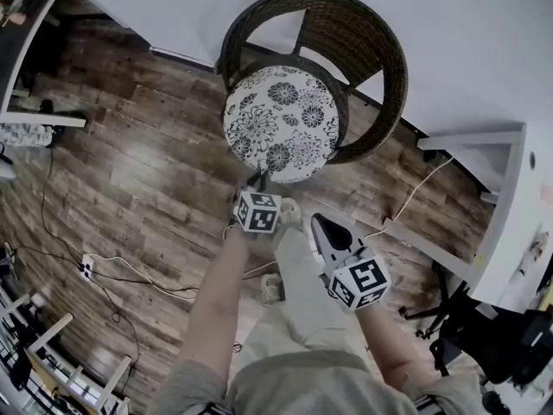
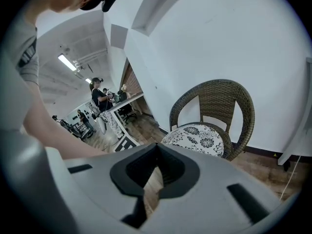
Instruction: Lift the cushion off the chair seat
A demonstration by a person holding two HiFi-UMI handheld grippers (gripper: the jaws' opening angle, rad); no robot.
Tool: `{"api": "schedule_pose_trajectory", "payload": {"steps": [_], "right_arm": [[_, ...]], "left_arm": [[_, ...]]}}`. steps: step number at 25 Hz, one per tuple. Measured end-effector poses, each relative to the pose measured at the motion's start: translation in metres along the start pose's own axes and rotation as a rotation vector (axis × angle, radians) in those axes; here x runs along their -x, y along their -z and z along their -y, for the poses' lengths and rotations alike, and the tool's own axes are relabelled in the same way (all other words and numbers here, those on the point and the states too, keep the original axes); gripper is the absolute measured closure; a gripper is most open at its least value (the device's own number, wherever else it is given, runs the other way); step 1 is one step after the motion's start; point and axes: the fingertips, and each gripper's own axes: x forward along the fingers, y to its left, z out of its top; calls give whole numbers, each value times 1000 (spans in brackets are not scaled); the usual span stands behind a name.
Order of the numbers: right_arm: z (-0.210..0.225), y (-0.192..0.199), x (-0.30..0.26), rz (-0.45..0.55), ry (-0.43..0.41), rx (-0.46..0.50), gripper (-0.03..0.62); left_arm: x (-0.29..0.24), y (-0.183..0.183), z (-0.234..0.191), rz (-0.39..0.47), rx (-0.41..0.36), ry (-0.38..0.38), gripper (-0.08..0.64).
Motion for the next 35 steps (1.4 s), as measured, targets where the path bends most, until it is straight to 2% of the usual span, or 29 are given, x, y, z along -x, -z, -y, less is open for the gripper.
{"api": "schedule_pose_trajectory", "payload": {"steps": [12,24,35], "right_arm": [[-64,-14,61,73,-1,35,588],[-113,-44,125,173,24,132,588],[-163,-48,185,238,48,190,588]], "left_arm": [[99,-24,21,111,17,-6,531],[198,-55,39,257,31,-11,531],[295,-58,57,370,63,-11,531]]}}
